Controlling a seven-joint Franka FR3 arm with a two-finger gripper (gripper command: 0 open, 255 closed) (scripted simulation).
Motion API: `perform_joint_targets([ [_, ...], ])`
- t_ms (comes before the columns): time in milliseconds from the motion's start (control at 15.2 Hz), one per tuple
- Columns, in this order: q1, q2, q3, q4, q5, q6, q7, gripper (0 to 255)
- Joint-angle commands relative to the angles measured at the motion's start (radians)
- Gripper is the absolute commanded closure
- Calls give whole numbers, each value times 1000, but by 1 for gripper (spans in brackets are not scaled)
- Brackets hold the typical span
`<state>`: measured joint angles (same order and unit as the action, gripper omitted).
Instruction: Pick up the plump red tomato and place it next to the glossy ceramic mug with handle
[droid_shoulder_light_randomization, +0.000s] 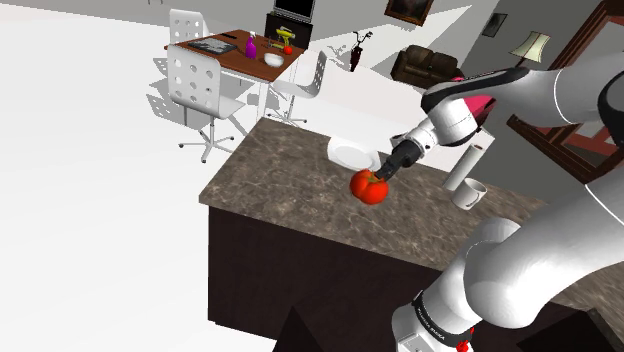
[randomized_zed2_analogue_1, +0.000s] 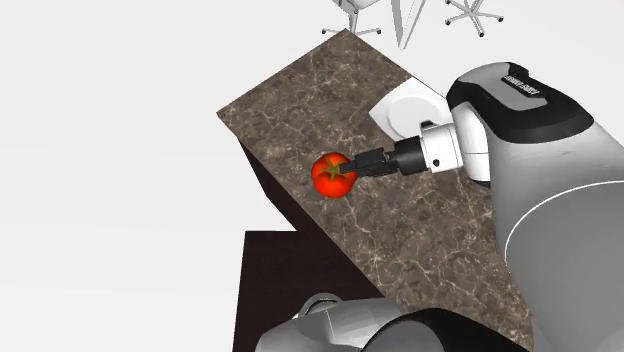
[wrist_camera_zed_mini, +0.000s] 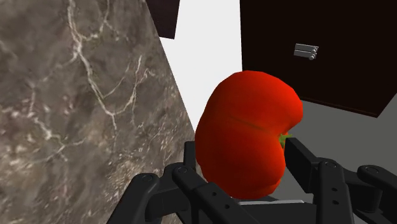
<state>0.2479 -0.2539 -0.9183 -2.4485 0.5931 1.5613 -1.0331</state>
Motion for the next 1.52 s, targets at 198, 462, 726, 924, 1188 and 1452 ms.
perform_joint_targets([
  [198,-18,-64,27,19,-22,-28,70,255],
  [462,-28,-105,47,40,-31,-56,122,255],
  [726,-37,-140,66,65,-35,-84,170,255],
  [924,-37,-100,13,123,-55,-144,136,255],
  [1188,-22,28,-116,245,-72,-260,23,255],
  [1452,-16,254,-264,394,-37,-417,-157,255],
])
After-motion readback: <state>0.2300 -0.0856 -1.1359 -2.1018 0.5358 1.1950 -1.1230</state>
